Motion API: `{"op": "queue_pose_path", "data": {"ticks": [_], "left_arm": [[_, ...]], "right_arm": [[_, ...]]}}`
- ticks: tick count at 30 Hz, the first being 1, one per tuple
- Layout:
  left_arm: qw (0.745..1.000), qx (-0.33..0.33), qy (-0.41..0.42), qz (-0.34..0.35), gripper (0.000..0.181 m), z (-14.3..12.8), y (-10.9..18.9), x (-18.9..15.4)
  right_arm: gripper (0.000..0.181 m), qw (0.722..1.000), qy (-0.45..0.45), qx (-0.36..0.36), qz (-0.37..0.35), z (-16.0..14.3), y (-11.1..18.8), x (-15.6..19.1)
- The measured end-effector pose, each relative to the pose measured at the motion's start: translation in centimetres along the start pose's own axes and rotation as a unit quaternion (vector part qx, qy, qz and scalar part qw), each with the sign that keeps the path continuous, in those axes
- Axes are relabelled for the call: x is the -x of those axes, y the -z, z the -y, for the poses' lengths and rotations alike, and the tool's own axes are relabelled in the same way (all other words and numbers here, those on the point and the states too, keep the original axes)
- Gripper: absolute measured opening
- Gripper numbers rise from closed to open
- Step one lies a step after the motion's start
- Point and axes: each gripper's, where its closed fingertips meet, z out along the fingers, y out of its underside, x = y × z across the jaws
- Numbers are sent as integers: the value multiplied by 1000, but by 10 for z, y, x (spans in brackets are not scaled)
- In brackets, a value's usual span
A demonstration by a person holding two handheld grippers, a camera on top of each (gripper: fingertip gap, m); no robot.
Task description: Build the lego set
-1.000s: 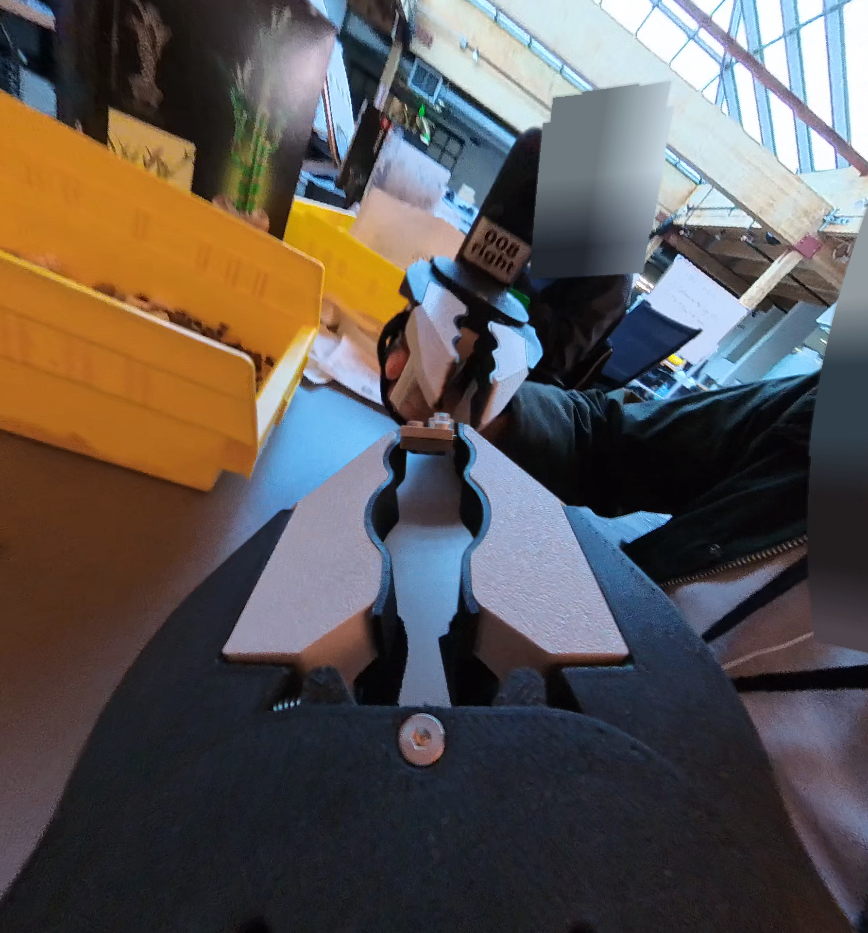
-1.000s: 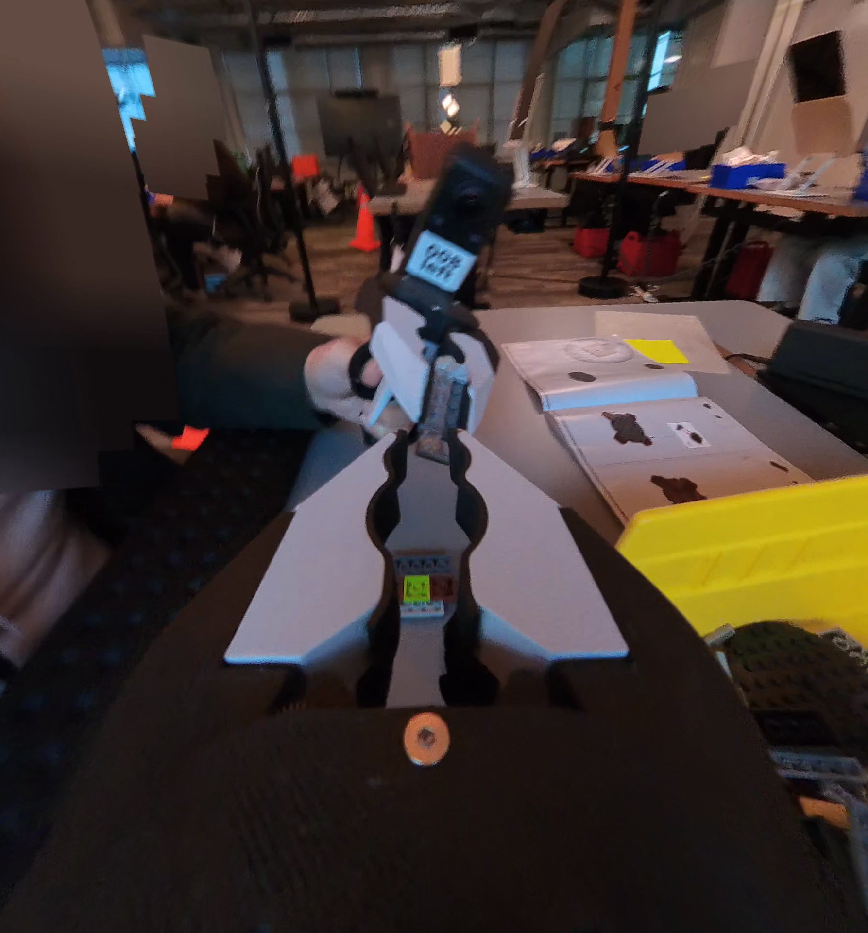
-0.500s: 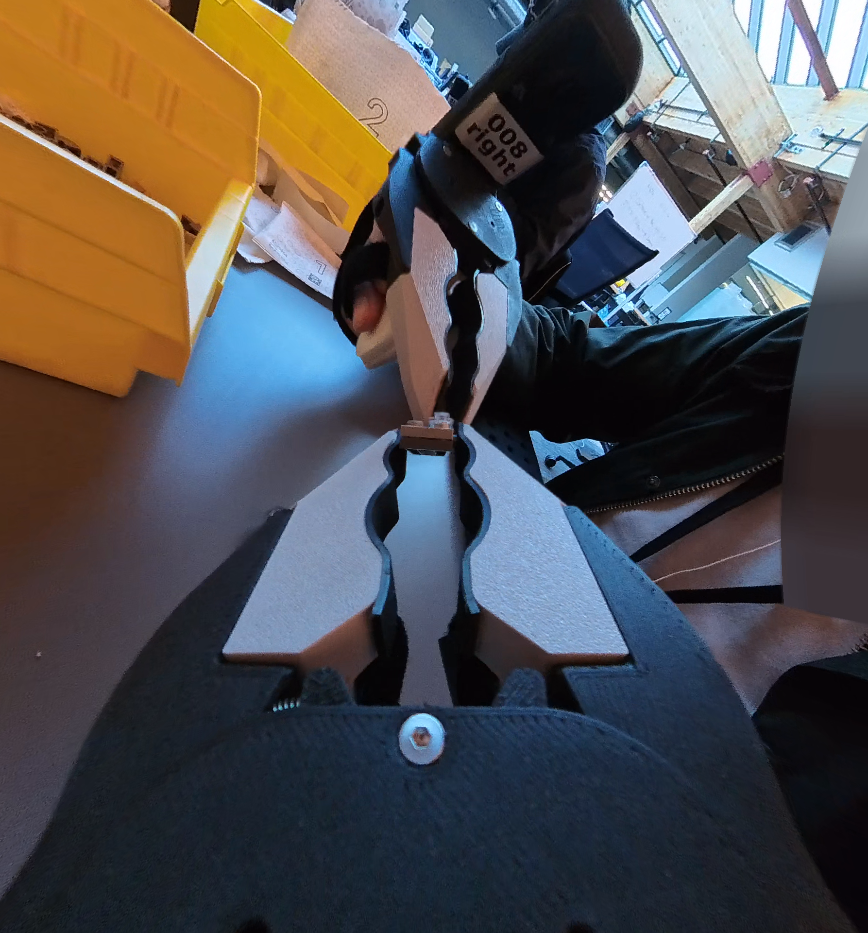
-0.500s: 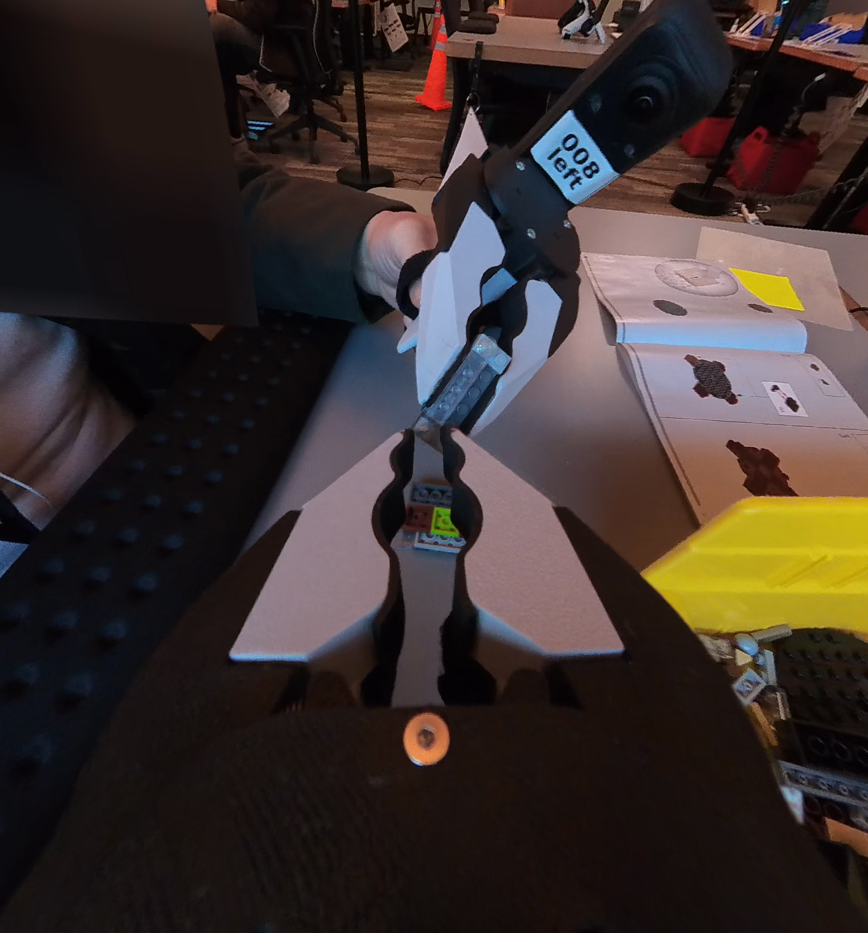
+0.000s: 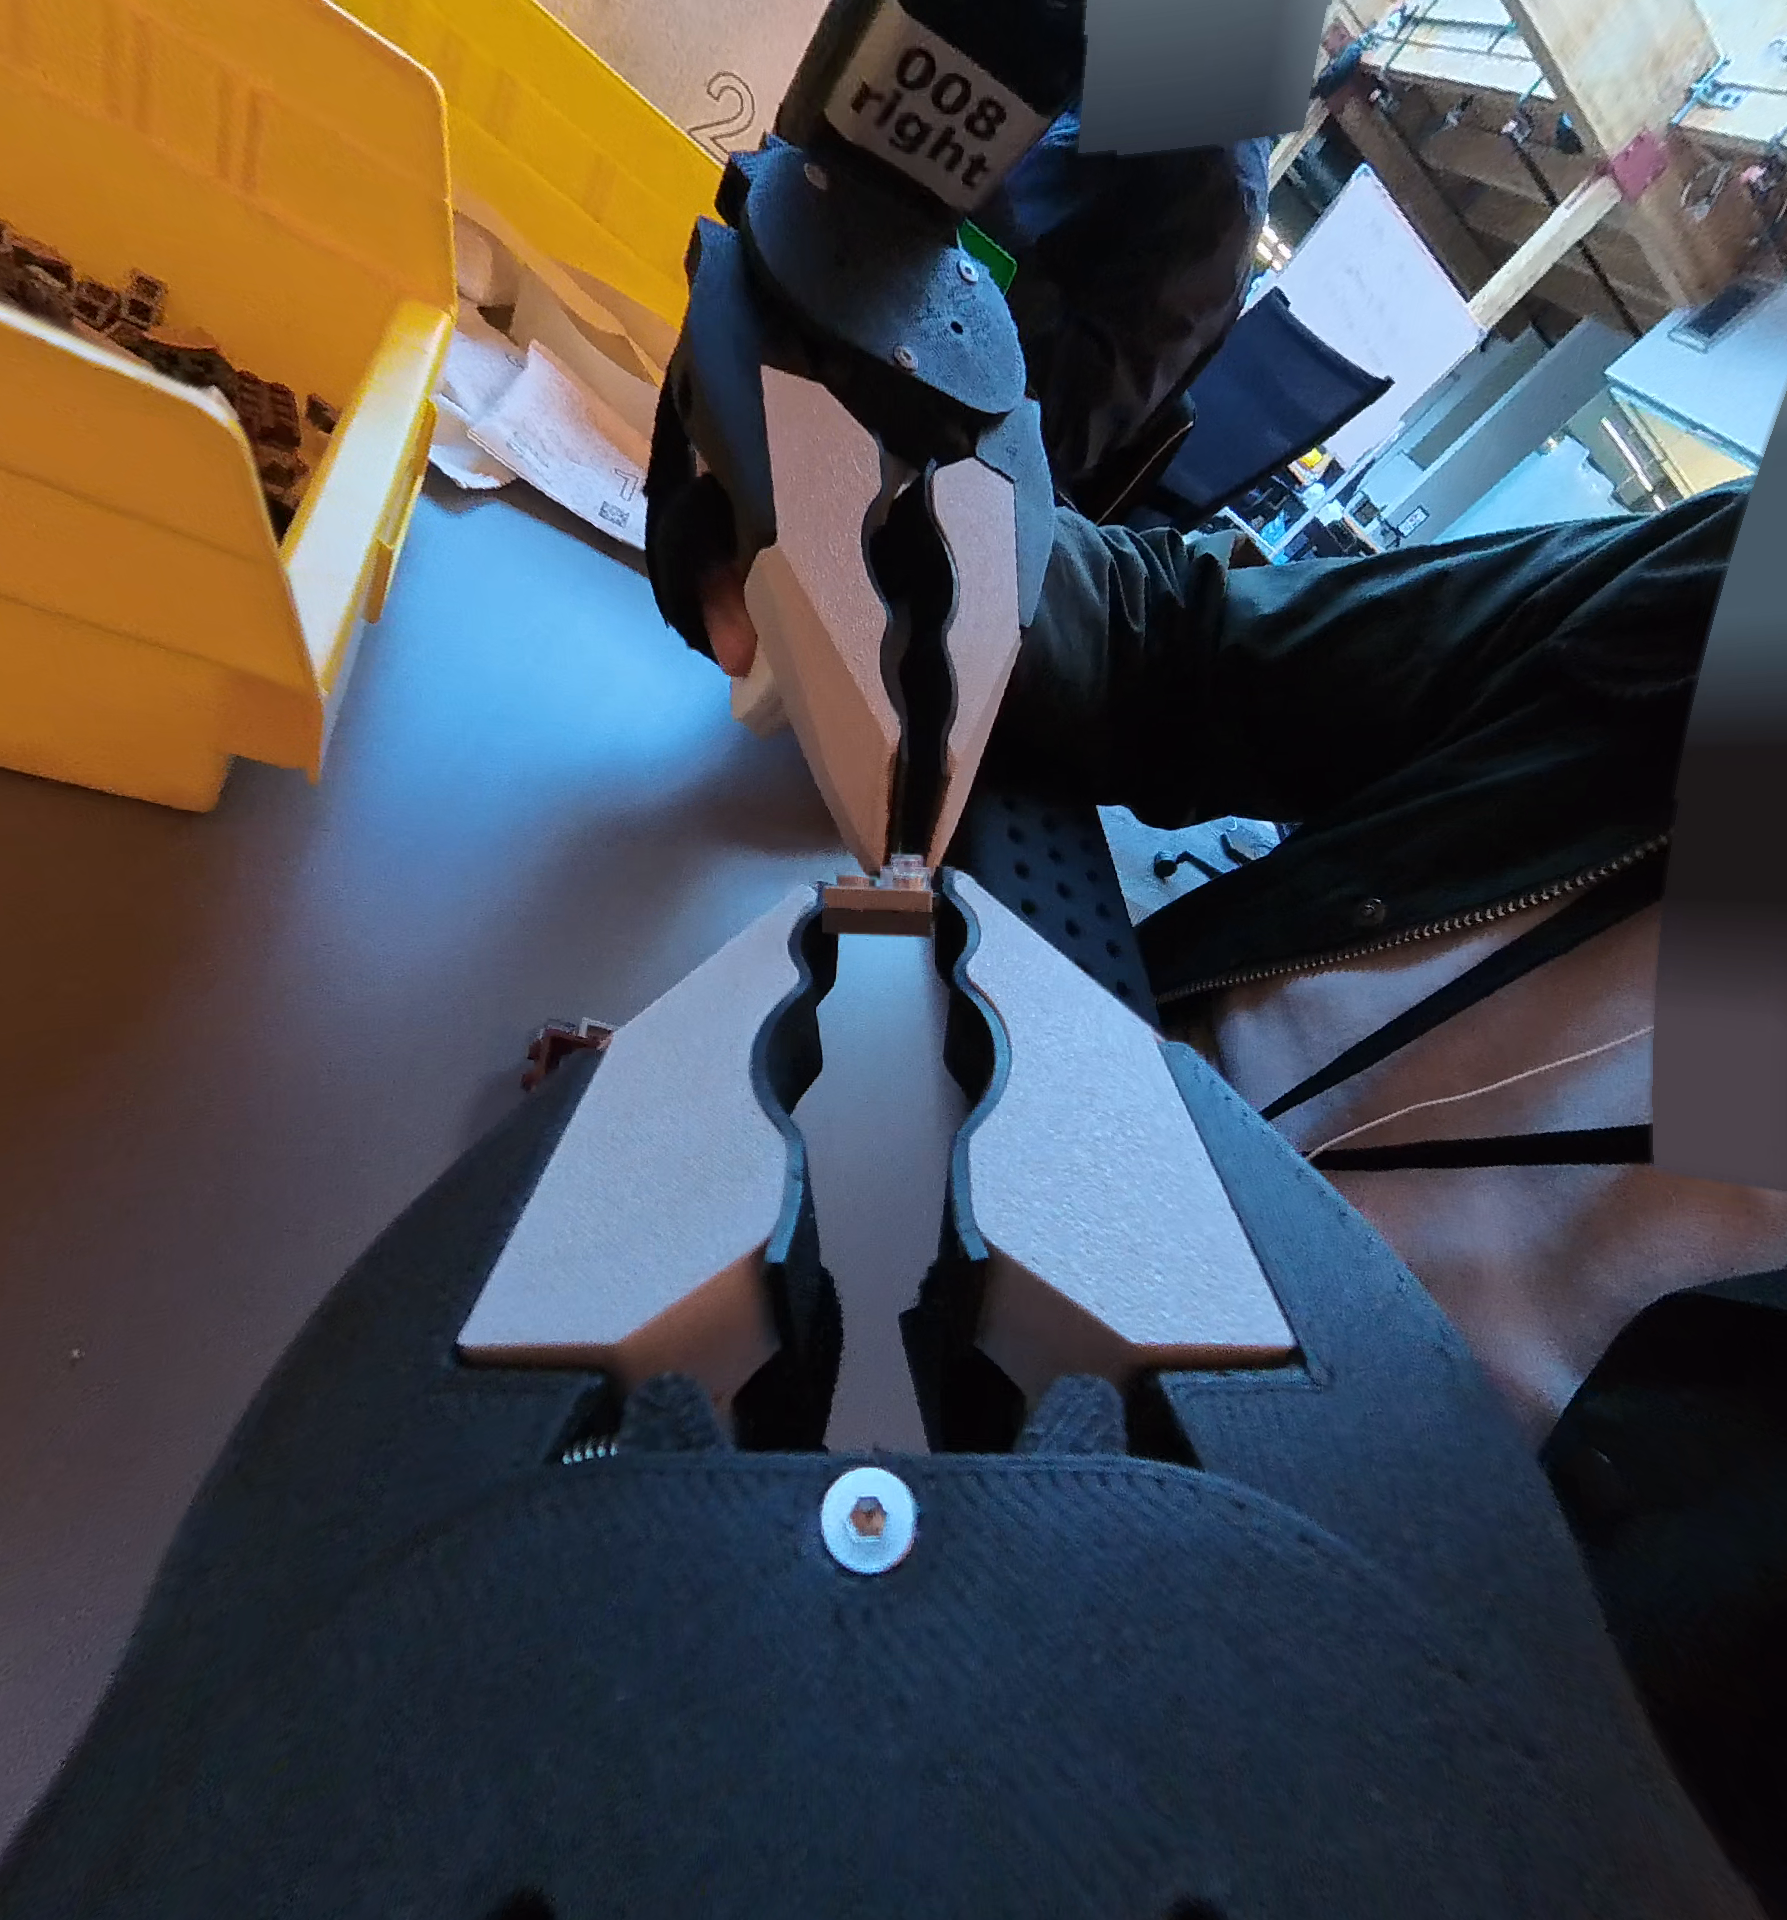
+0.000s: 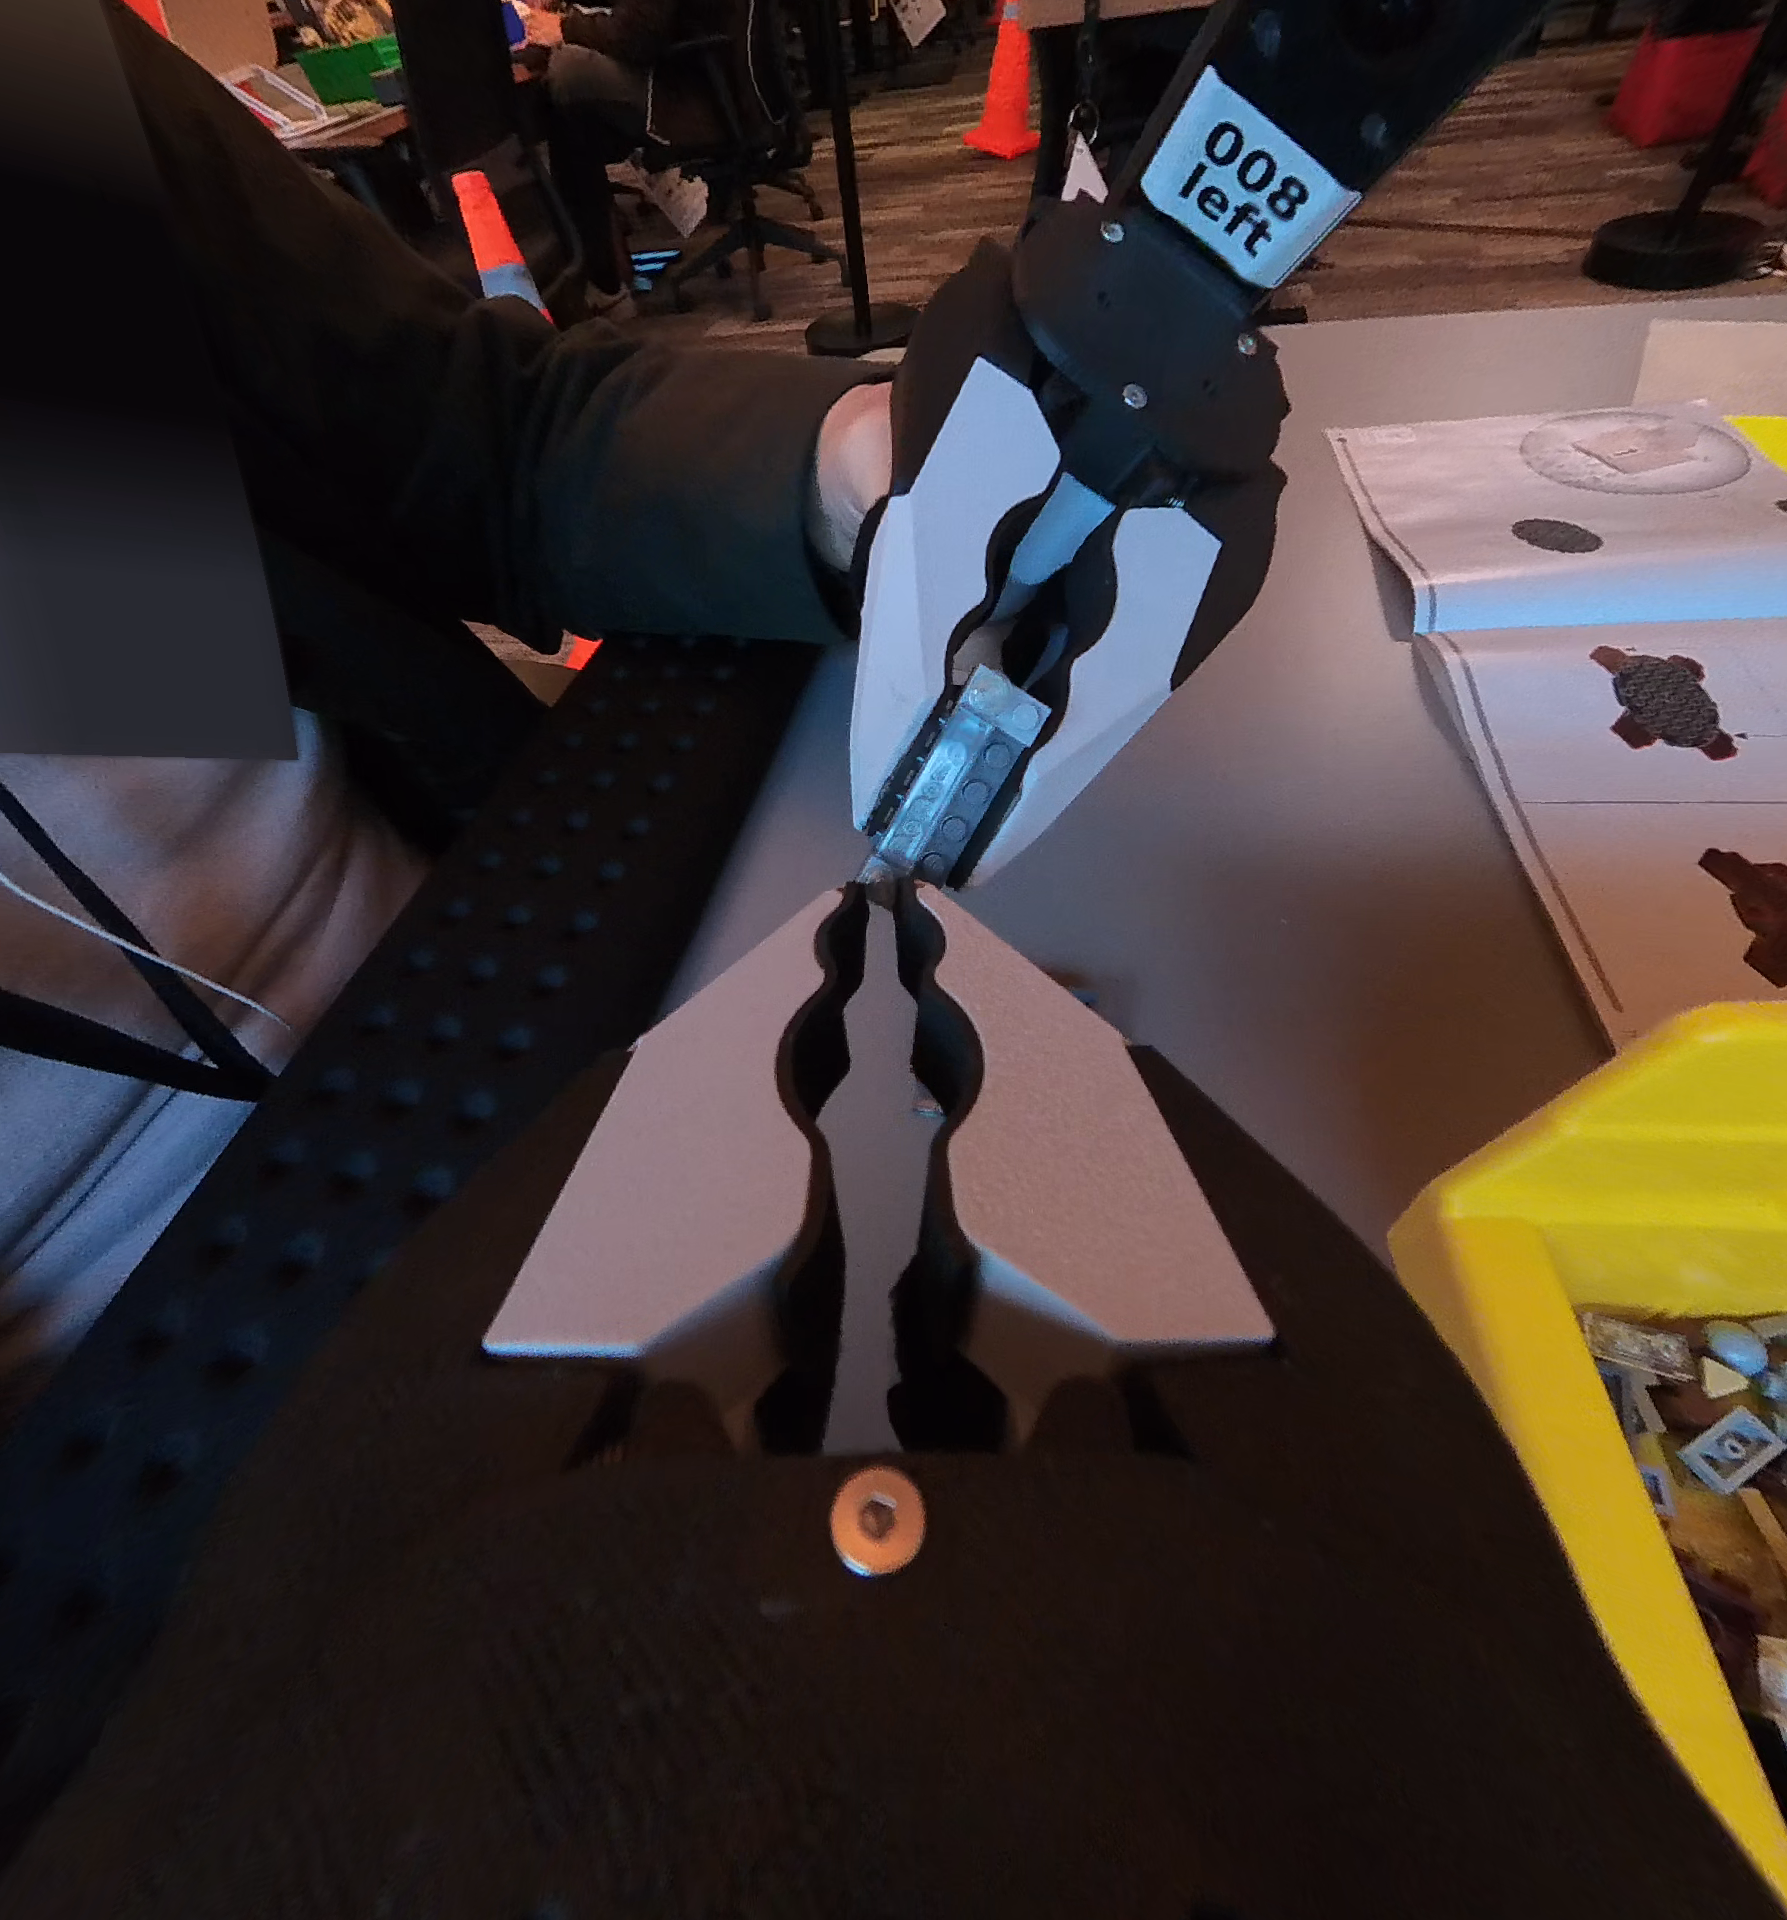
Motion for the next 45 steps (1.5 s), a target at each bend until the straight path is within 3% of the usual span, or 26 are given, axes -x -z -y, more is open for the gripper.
{"op": "queue_pose_path", "data": {"ticks": [9, 11, 15, 18, 29, 36, 41, 45], "left_arm": [[1000, -8, -18, 25, 17, 3, 5, 6], [1000, -17, 1, -2, 17, 5, 3, 2], [1000, 4, -5, 6, 17, -2, -3, 4], [1000, 7, -7, 6, 17, -3, -5, 3], [1000, -2, 5, 11, 17, -1, -4, 6], [992, -120, 39, -16, 17, 33, 7, 1], [984, -166, 55, -33, 19, 44, 7, 0], [981, -174, 67, -48, 17, 46, 7, -1]], "right_arm": [[0, 998, -8, -61, 8, 19, 16, -2], [0, 997, -10, -73, 0, 21, 18, -5], [14, 997, -52, -53, 17, 6, 10, -7], [6, 998, -42, -43, 24, 5, 5, -2], [5, 999, -32, -20, 8, 0, 4, -4], [3, 996, -10, -76, -41, 25, 11, -12], [4, 990, 14, -113, -88, 39, 15, -20], [4, 987, 9, -134, -85, 43, 18, -21]]}}
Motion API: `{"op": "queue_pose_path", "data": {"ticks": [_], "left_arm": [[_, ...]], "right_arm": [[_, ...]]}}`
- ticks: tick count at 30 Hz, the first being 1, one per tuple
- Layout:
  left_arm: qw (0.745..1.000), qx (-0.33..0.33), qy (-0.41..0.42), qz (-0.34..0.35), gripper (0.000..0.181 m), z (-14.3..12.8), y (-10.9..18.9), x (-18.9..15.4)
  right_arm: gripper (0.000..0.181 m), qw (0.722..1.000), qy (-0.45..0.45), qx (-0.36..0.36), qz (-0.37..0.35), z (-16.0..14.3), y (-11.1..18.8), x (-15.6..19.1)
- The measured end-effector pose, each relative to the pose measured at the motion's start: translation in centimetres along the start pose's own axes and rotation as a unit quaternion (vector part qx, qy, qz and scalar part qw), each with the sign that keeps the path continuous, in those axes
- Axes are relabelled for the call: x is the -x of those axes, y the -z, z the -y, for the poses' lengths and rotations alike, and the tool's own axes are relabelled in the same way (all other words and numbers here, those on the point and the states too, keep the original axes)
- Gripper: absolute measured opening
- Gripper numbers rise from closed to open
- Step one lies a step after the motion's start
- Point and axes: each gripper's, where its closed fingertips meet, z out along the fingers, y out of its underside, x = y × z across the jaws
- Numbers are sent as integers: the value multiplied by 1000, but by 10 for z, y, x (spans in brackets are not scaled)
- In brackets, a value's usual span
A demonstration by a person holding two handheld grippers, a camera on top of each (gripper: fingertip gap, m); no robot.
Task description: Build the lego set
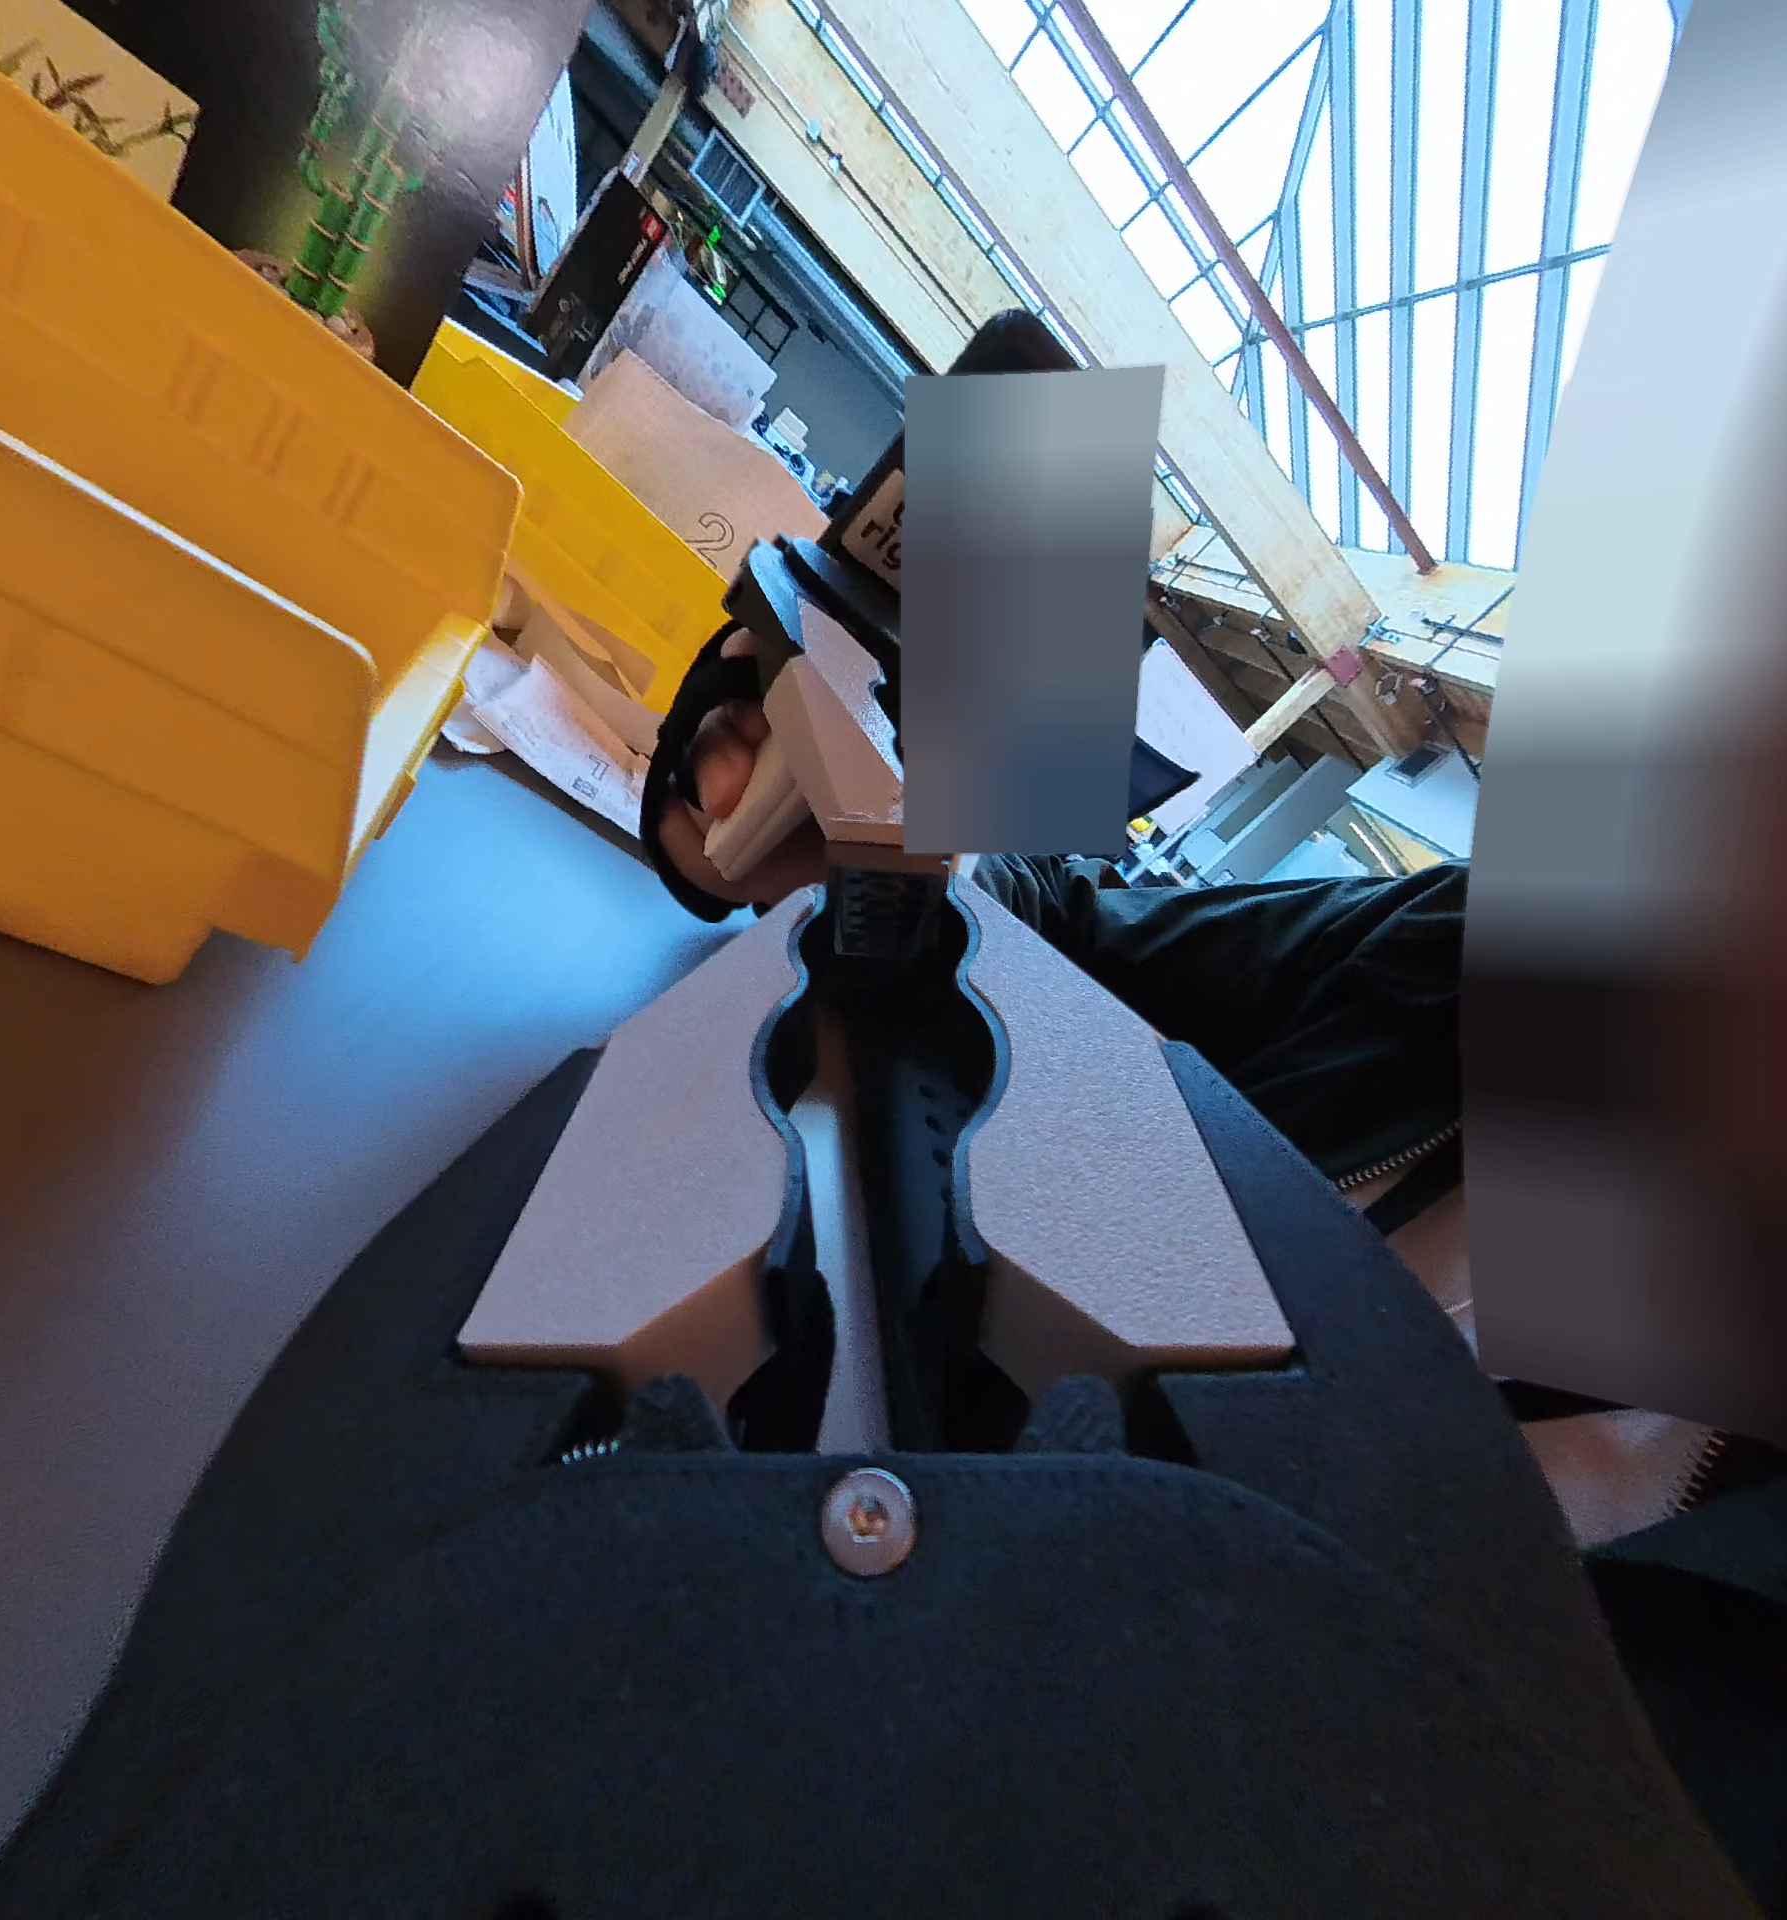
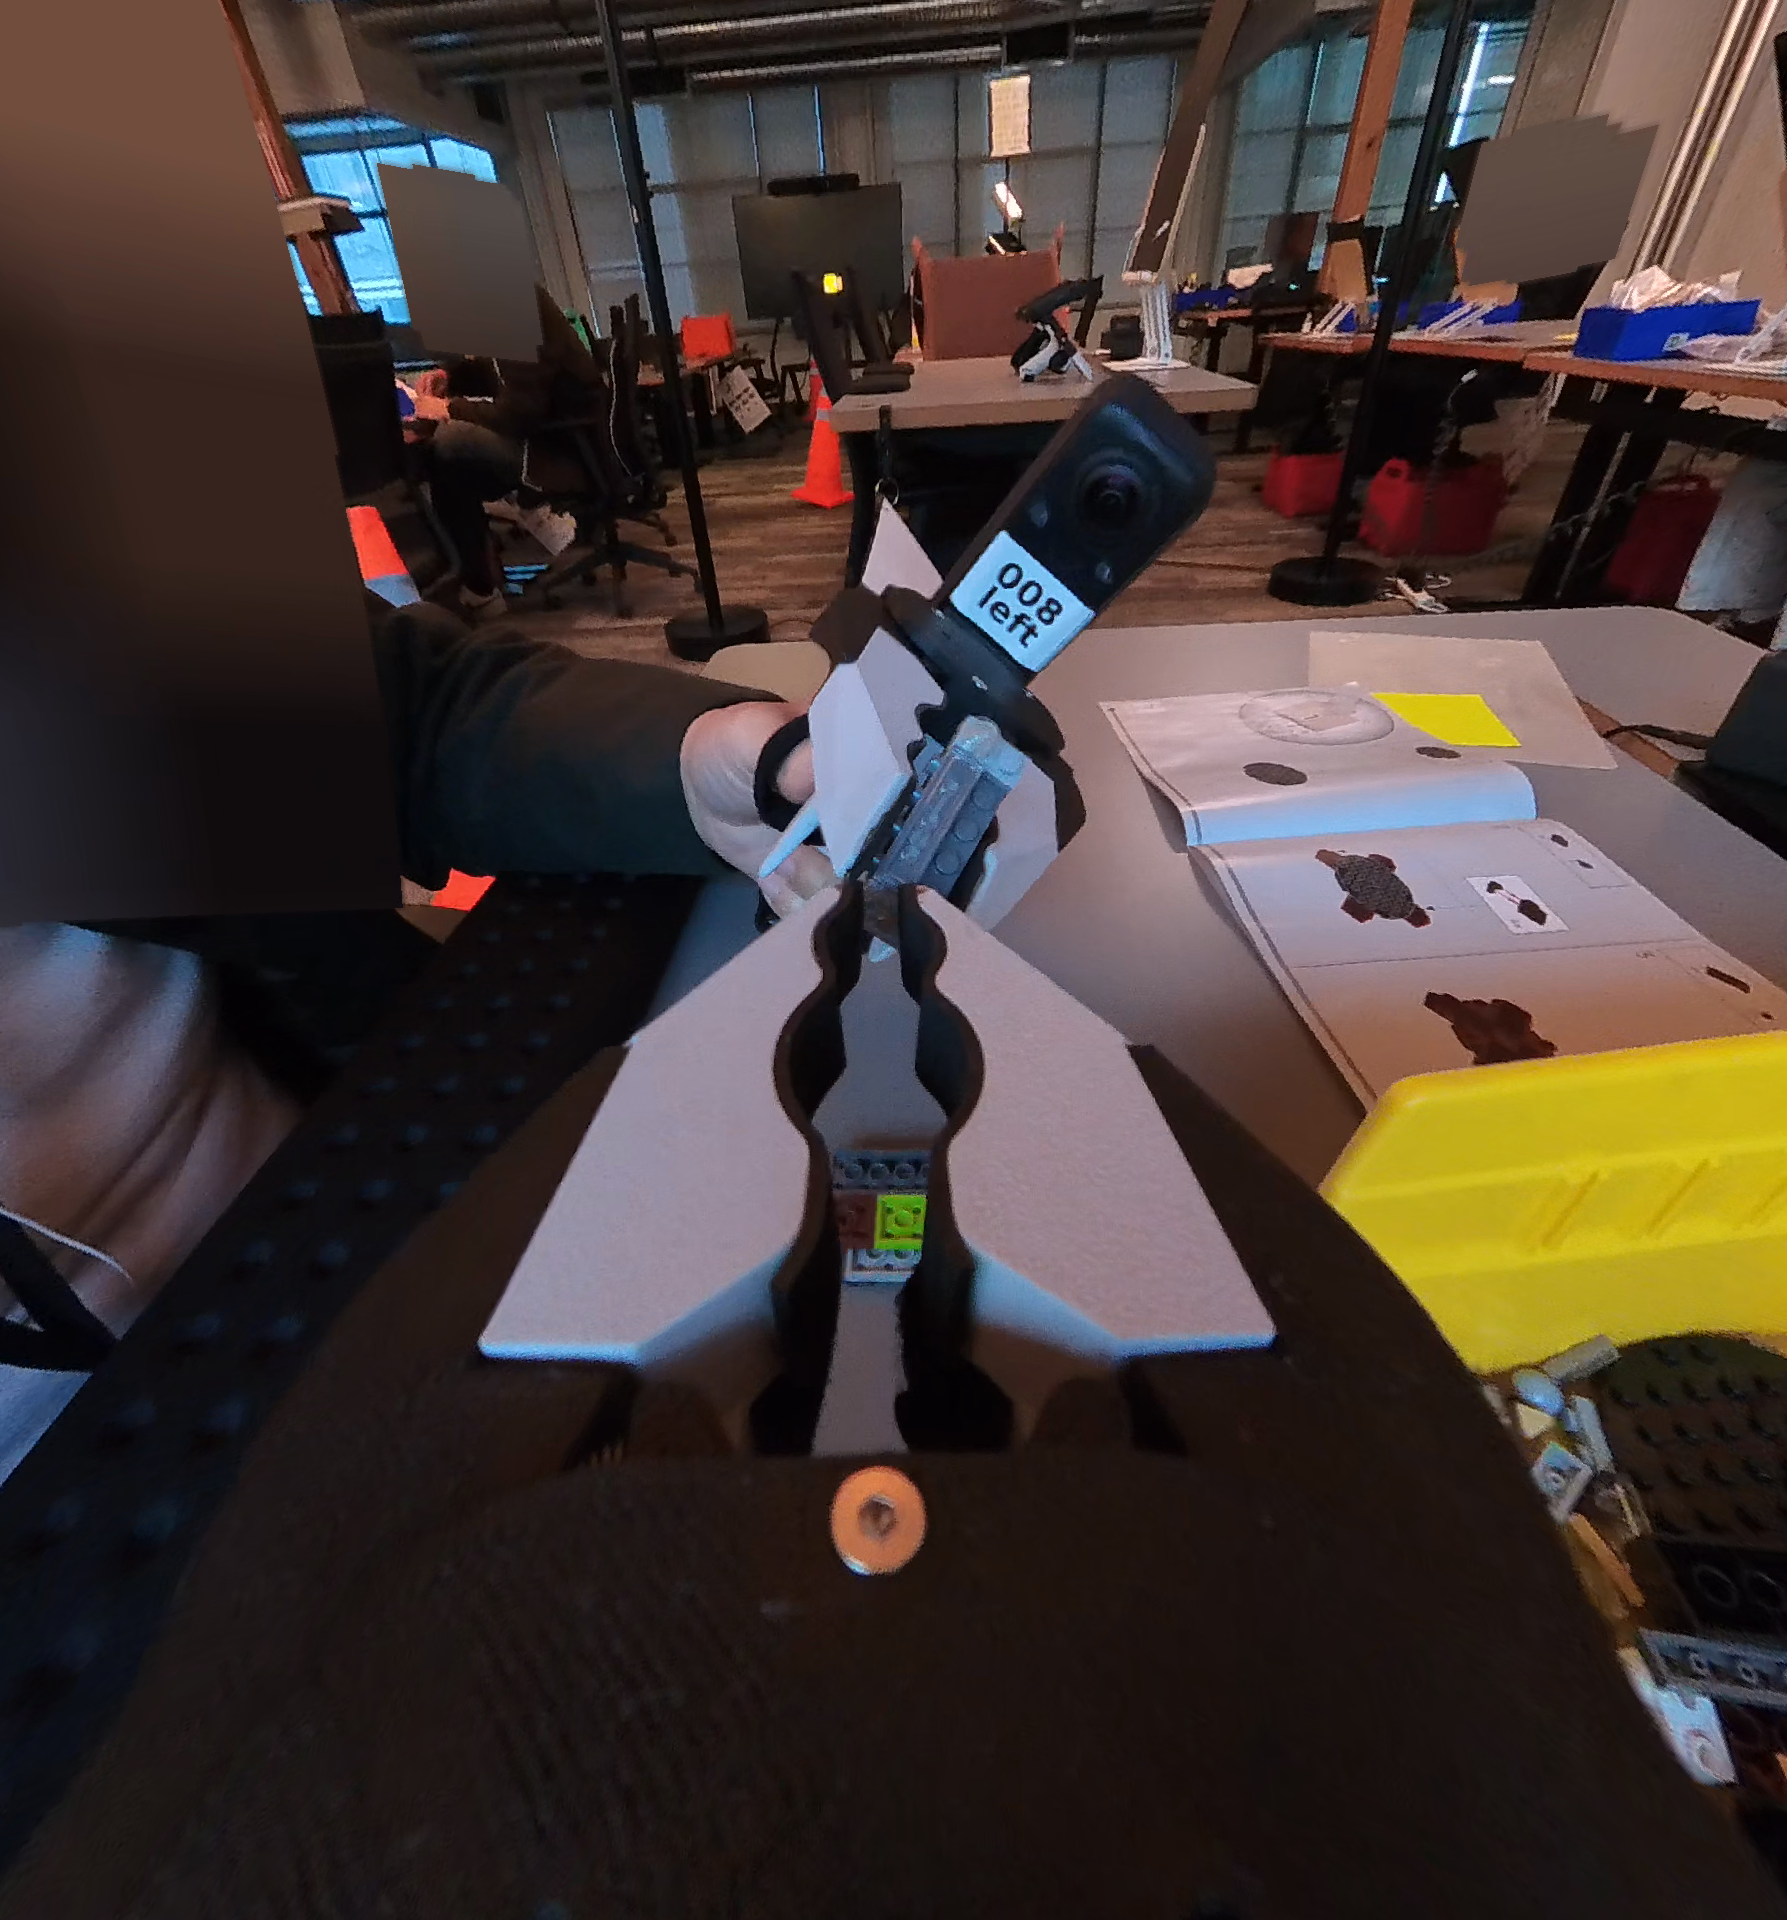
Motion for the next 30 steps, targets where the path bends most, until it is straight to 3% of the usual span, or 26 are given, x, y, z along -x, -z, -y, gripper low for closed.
{"op": "queue_pose_path", "data": {"ticks": [13, 22, 26, 30], "left_arm": [[998, -9, 58, 6, 17, 0, 1, 6], [998, 1, 31, -51, 16, 1, -1, -18], [998, 2, 6, -62, 17, 2, -1, -25], [999, 2, 15, -35, 17, 1, 2, -11]], "right_arm": [[4, 999, 4, 30, -12, -6, -2, -3], [1, 992, -99, -23, 78, 8, 2, 11], [0, 975, -170, -70, 129, 16, 15, 6], [0, 974, -192, -58, 104, 2, 13, -7]]}}
